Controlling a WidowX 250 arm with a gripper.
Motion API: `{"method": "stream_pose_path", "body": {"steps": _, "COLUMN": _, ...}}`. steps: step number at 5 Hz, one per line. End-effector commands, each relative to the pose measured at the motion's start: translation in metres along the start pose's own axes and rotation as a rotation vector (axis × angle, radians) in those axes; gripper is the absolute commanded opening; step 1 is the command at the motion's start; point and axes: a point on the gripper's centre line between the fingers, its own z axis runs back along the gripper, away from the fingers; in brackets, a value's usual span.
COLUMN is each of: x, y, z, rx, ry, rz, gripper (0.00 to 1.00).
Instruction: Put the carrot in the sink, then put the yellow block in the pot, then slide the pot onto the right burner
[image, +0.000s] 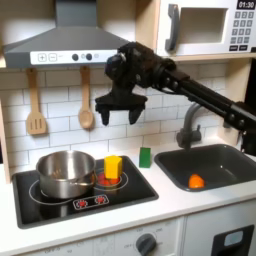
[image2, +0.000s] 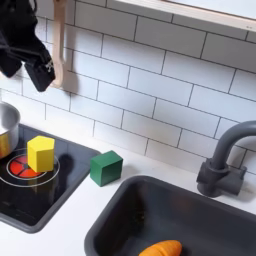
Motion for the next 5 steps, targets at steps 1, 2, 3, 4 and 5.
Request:
{"method": "stream_pose_path", "body": {"steps": 1, "x": -0.001, "y": 0.004, "z": -0.015, "rx": 0.019, "ry": 0.018, "rz": 0.011, "gripper": 1.0}}
{"method": "stream_pose_path", "body": {"steps": 2, "x": 0.001, "y": 0.0, "z": -0.014, "rx": 0.023, "ry": 0.021, "rz": 0.015, "gripper": 1.0}}
{"method": "stream_pose_path", "body": {"steps": 3, "x": -0.002, "y": -0.006, "z": -0.025, "rx": 0.014, "ry": 0.044, "rz": -0.007, "gripper": 1.0}}
{"method": "stream_pose_path", "body": {"steps": 4, "x": 0.001, "y": -0.006, "z": -0.02, "rx": 0.038, "ry": 0.053, "rz": 0.042, "gripper": 1.0}}
{"method": "stream_pose_path", "body": {"steps": 5, "x": -0.002, "y": -0.013, "z": -0.025, "rx": 0.058, "ry": 0.105, "rz": 0.203, "gripper": 1.0}}
